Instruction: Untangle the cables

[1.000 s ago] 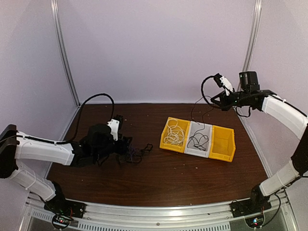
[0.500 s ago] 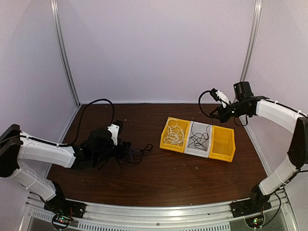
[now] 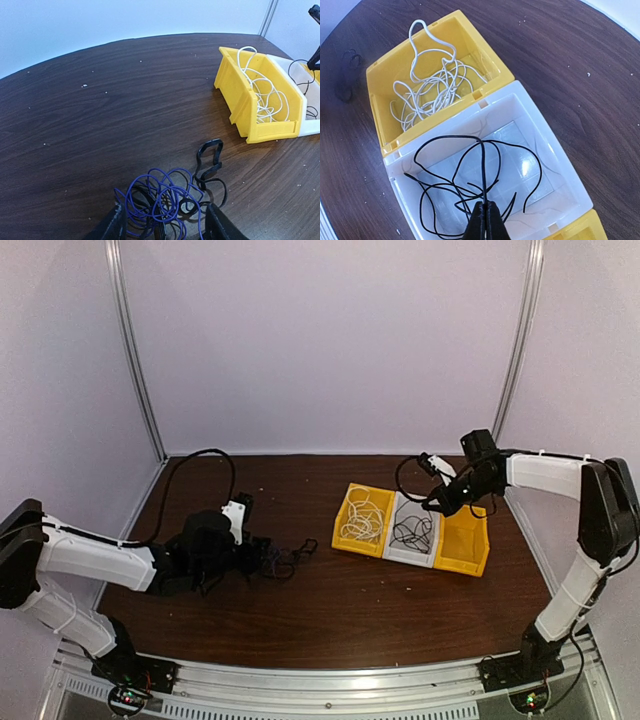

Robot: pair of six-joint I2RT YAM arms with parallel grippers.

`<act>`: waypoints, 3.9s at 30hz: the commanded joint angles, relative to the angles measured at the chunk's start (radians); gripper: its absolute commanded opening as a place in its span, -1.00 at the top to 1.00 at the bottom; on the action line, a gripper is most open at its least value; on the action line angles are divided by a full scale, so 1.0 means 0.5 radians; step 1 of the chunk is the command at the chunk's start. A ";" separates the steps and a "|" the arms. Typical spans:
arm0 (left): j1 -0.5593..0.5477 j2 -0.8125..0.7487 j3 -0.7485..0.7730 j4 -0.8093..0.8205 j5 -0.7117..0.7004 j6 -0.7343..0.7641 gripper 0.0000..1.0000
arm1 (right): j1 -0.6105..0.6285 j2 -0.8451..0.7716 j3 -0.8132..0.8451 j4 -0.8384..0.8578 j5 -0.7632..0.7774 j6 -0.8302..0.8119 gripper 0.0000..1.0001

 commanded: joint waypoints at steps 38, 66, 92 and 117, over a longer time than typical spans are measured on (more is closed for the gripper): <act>0.004 -0.098 0.037 -0.019 0.042 -0.068 -0.09 | 0.553 0.259 0.096 -0.055 1.363 -0.159 0.96; 0.005 -0.041 0.068 -0.063 0.055 -0.053 -0.10 | 0.514 -0.326 0.068 -0.443 0.486 -0.386 -0.07; 0.004 0.091 0.099 -0.023 0.078 -0.090 -0.10 | 0.513 0.127 -0.047 -0.127 0.812 -0.275 1.00; 0.116 0.020 0.029 -0.144 0.196 -0.187 -0.30 | 0.664 -0.465 0.226 -0.276 0.153 -0.398 -0.49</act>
